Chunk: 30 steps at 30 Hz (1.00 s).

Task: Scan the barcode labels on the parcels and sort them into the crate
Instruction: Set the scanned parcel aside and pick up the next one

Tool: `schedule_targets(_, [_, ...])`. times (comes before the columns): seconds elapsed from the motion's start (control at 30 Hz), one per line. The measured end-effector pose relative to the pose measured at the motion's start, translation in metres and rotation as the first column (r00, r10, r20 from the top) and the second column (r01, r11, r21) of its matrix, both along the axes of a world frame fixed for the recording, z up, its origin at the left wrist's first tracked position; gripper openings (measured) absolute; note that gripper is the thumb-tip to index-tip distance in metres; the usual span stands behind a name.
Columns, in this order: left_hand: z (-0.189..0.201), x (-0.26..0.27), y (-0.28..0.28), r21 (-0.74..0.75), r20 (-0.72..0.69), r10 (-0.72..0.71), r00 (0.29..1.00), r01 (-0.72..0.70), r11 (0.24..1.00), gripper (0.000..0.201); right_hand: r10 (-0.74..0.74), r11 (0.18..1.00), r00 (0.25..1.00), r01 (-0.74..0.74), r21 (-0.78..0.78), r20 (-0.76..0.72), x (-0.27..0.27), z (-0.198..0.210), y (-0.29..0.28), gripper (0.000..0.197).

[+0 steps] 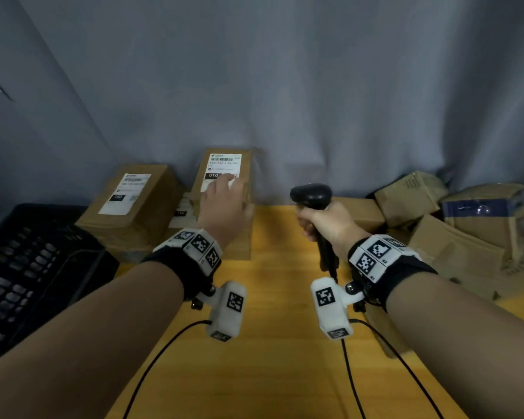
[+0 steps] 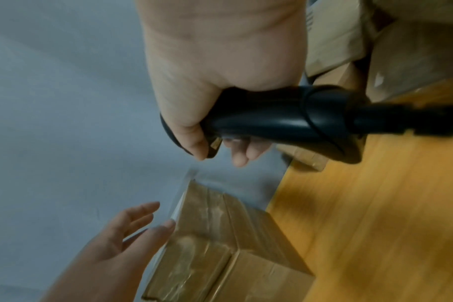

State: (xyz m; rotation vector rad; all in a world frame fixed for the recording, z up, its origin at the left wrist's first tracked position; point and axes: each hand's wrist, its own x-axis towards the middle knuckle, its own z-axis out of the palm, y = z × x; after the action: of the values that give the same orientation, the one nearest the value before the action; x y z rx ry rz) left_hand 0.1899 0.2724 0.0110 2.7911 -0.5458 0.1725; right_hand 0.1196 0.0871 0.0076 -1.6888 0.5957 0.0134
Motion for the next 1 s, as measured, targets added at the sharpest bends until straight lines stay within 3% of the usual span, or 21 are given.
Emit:
schedule_targets(0.17, [-0.001, -0.048, -0.049, -0.077, -0.114, -0.130, 0.985, 0.122, 0.990, 0.050, -0.104, 0.990, 0.994, 0.100, -0.102, -0.030, -0.043, 0.002, -0.058, 0.017])
schedule_targets(0.37, [0.012, -0.085, -0.122, -0.126, -0.293, -0.198, 0.936, 0.168, 0.978, 0.046, -0.159, 0.963, 0.986, 0.142, -0.230, -0.055, -0.102, 0.015, -0.139, 0.017])
schedule_targets(0.47, [0.011, -0.107, -0.156, -0.185, -0.398, -0.199, 0.896, 0.134, 0.974, 0.048, -0.148, 0.949, 0.989, 0.141, -0.283, -0.005, -0.133, 0.024, -0.179, 0.016])
schedule_targets(0.57, [-0.001, -0.134, -0.184, -0.220, -0.508, -0.164, 0.846, 0.057, 0.974, 0.052, -0.144, 0.918, 0.988, 0.115, -0.380, -0.049, -0.161, 0.019, -0.221, 0.033])
schedule_targets(0.7, [-0.025, -0.164, -0.209, -0.263, -0.694, -0.153, 0.703, -0.051, 0.963, 0.065, -0.137, 0.885, 0.983, 0.068, -0.460, -0.120, -0.190, -0.005, -0.260, 0.050])
schedule_targets(0.83, [-0.035, -0.183, -0.222, -0.351, -0.767, -0.168, 0.619, -0.187, 0.918, 0.066, -0.149, 0.942, 0.980, 0.101, -0.321, -0.129, -0.203, -0.025, -0.270, 0.040])
schedule_targets(1.0, [-0.044, -0.185, -0.222, -0.367, -0.799, -0.130, 0.587, -0.307, 0.878, 0.062, -0.173, 0.985, 0.981, 0.170, -0.042, -0.083, -0.193, -0.043, -0.252, 0.039])
